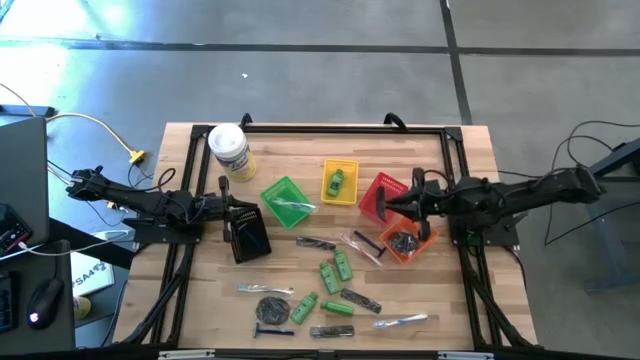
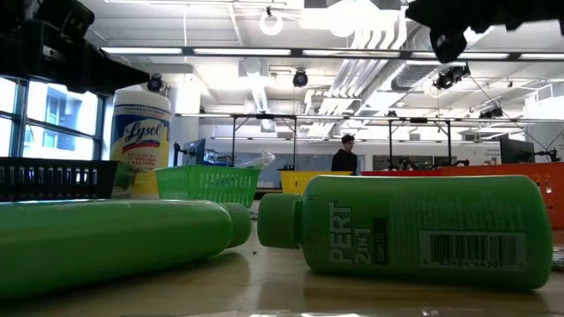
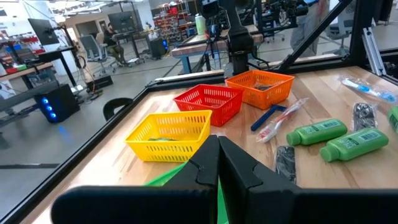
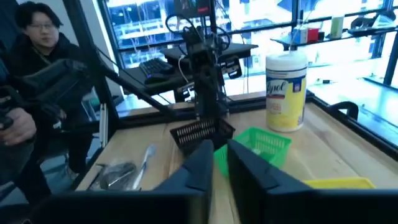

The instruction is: Pick & Place Travel size toiletries

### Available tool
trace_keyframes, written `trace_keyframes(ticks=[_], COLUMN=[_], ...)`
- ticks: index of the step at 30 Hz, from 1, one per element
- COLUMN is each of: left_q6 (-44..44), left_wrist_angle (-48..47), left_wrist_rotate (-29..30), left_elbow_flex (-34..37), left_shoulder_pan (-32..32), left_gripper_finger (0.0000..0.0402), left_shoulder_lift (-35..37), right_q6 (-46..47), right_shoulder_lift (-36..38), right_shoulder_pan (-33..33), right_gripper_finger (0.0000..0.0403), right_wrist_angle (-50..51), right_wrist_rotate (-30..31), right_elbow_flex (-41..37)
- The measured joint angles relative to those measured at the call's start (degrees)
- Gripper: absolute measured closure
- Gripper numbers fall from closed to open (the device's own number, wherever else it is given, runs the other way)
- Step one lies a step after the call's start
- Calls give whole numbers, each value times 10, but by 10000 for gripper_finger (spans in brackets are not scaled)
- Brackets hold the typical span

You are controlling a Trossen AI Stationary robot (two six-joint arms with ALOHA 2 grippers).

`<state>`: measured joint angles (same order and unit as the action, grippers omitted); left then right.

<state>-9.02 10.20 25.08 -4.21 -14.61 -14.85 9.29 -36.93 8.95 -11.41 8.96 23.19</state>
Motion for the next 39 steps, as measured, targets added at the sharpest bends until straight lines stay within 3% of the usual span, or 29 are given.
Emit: trace_keyframes(ticks=[3, 10, 15, 18, 39], left_q6=[-1, -1, 3, 5, 120], left_wrist_angle=[-1, -1, -12, -20, -100], left_wrist_rotate=[0, 0, 0, 0, -8], left_elbow_flex=[0, 0, 0, 0, 0], left_shoulder_pan=[0, 0, 0, 0, 0], left_gripper_finger=[402, 402, 402, 402, 402], left_shoulder_lift=[0, 0, 0, 0, 0], right_q6=[-2, -12, -20, -22, -62], right_shoulder_lift=[14, 16, 16, 17, 22], right_shoulder_pan=[0, 1, 2, 11, -1], right_gripper_finger=[394, 399, 399, 399, 399], right_wrist_angle=[-35, -165, -240, -282, -301], right_wrist_rotate=[-1, -6, -61, -61, -60], right_elbow_flex=[-43, -127, -178, -204, -227])
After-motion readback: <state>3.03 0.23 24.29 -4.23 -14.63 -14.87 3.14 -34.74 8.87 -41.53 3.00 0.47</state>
